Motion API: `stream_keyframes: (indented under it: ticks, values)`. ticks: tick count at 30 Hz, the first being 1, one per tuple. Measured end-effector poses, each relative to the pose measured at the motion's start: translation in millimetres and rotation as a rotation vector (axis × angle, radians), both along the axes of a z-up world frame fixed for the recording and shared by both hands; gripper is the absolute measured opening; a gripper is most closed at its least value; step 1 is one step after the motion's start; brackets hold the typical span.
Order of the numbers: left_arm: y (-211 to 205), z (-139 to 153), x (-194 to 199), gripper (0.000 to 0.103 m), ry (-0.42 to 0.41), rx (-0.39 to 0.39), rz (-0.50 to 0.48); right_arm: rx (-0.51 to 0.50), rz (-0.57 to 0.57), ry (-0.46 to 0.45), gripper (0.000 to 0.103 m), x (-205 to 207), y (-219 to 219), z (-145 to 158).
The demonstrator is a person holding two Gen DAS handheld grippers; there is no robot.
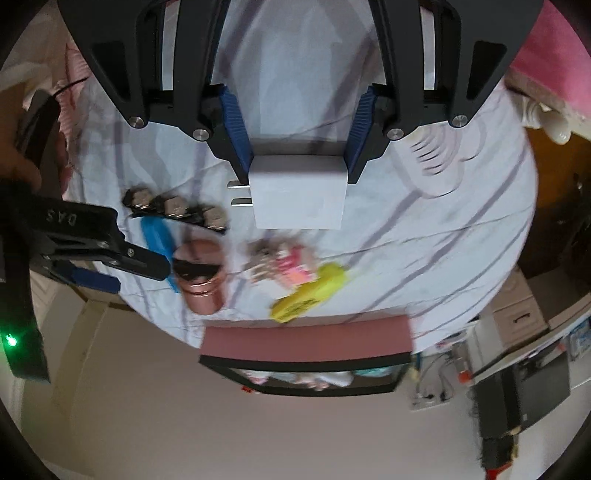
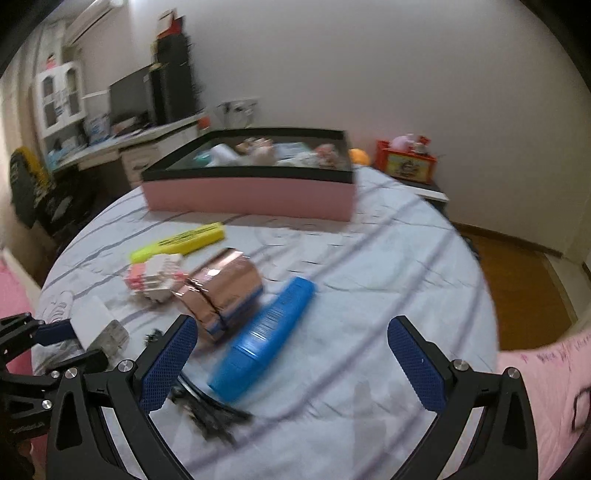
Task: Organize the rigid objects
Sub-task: 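Grasp the white charger with left tool while right tool grasps the copper cup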
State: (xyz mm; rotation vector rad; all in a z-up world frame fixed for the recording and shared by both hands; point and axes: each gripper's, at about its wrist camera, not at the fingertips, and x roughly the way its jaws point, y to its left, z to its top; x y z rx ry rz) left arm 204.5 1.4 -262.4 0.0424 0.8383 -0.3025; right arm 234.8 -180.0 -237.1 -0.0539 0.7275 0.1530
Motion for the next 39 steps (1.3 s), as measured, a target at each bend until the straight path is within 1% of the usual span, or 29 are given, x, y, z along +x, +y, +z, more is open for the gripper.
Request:
stream_keyframes:
  ticks: [2,5,7,9,10,12,14,15,16,19,22,25,26,27,28,30,33,36,39]
  values:
    - [7,0,0,0.051,0.002,-0.013,0.018,-0.006,0.049,0.012,0.103,10,9,-1]
    - [15,-1,1,0.052,0.006,-0.028,0.035,0.035,0.126,0.047,0.103,26,14,-5]
    - [17,-2,3,0.058,0.008,-0.026,0.036,0.030,0.162,0.072,0.103,36,15,-8]
    - [15,-2,6,0.069,0.008,-0.032,0.033,0.034,0.190,0.074,0.102,40,16,-9]
    - [14,-3,8,0.072,0.011,-0.037,0.028,0.038,0.214,0.084,0.098,43,17,-9]
    - [12,-3,10,0.082,0.013,-0.056,0.013,0.051,0.248,0.088,0.091,44,18,-9]
    - [11,-3,12,0.082,0.009,-0.051,0.011,0.041,0.296,0.098,0.079,46,22,-10]
    - [10,-4,13,0.082,0.009,-0.048,0.013,0.041,0.316,0.112,0.067,47,25,-11]
    - [10,-3,14,0.082,0.006,-0.048,0.019,0.042,0.325,0.124,0.060,49,26,-13]
    - [12,-4,18,0.087,0.010,-0.066,0.027,0.039,0.323,0.127,0.059,49,28,-15]
    - [8,-7,22,0.089,0.006,-0.049,0.037,0.068,0.313,0.130,0.059,51,25,-16]
    - [0,-10,23,0.088,-0.016,0.020,0.041,0.054,0.308,0.128,0.059,52,27,-16]
    - [-2,-11,23,0.082,-0.030,0.036,0.045,0.050,0.308,0.130,0.059,53,28,-16]
    - [-1,-11,24,0.077,-0.035,0.032,0.052,0.043,0.308,0.132,0.059,53,29,-16]
    - [1,-11,25,0.076,-0.036,0.024,0.059,0.035,0.307,0.135,0.059,54,30,-17]
    - [2,-10,27,0.069,-0.042,0.022,0.066,0.030,0.307,0.135,0.059,55,31,-17]
    - [2,-9,29,0.069,-0.052,0.034,0.078,0.027,0.306,0.140,0.059,56,32,-17]
    - [2,-8,28,0.069,-0.059,0.035,0.085,0.010,0.298,0.118,0.058,52,33,-15]
    - [3,-4,28,0.069,-0.063,0.027,0.089,0.015,0.278,0.093,0.058,48,31,-11]
